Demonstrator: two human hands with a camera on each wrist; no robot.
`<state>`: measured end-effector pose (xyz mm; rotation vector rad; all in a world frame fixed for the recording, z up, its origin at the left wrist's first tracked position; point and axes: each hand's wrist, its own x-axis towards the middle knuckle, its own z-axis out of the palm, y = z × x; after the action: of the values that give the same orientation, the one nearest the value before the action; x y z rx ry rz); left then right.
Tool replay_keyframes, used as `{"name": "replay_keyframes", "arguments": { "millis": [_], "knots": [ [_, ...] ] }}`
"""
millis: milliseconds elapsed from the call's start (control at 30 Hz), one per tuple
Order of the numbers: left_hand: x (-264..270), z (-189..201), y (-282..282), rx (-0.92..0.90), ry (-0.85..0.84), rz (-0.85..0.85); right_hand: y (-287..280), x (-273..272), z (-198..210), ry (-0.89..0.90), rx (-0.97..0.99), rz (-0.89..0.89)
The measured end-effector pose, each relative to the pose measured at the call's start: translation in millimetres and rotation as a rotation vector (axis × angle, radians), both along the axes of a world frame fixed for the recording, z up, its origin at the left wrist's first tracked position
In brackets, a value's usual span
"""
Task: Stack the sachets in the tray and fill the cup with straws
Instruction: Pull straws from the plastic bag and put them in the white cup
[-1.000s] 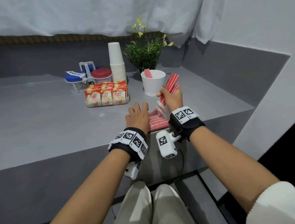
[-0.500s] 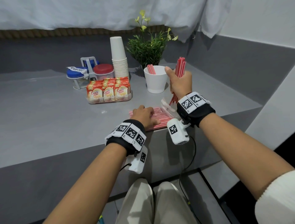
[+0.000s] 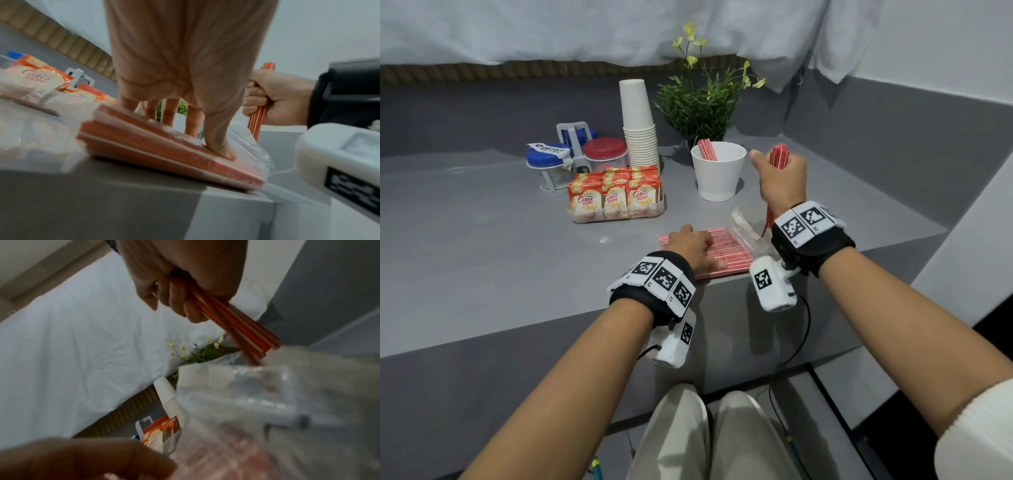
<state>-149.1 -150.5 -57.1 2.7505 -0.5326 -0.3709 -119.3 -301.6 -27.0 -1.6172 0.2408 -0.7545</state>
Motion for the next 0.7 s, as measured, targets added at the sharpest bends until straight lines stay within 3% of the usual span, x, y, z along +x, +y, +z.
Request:
{"name": "replay_keyframes", "arguments": {
  "millis": [100, 233, 300, 533, 700],
  "knots": [
    [3.1, 0.4, -1.2, 0.022, -0.014, -0.009, 2.6, 2.4, -12.2, 0.051, -0.069, 0.022],
    [4.6, -1.1, -3.0, 0.054, -0.032, -0.020, 6.6, -3.5, -62.0, 0.282, -0.010, 0.080],
    [4.7, -0.8, -3.3, 0.065, -0.038, -0.029, 4.7, -6.3, -69.7, 0.298, 0.033, 0.085],
    [14.2, 2.9, -6.8, 0.120, -0.052, -0.041, 0.6, -7.8, -47.0, 0.185, 0.079, 0.128],
    [31.1, 28.4, -9.0, 0.191, -0.032, -0.054, 4.3, 4.1, -21.9, 0.105, 0.069, 0.209]
  ]
}}
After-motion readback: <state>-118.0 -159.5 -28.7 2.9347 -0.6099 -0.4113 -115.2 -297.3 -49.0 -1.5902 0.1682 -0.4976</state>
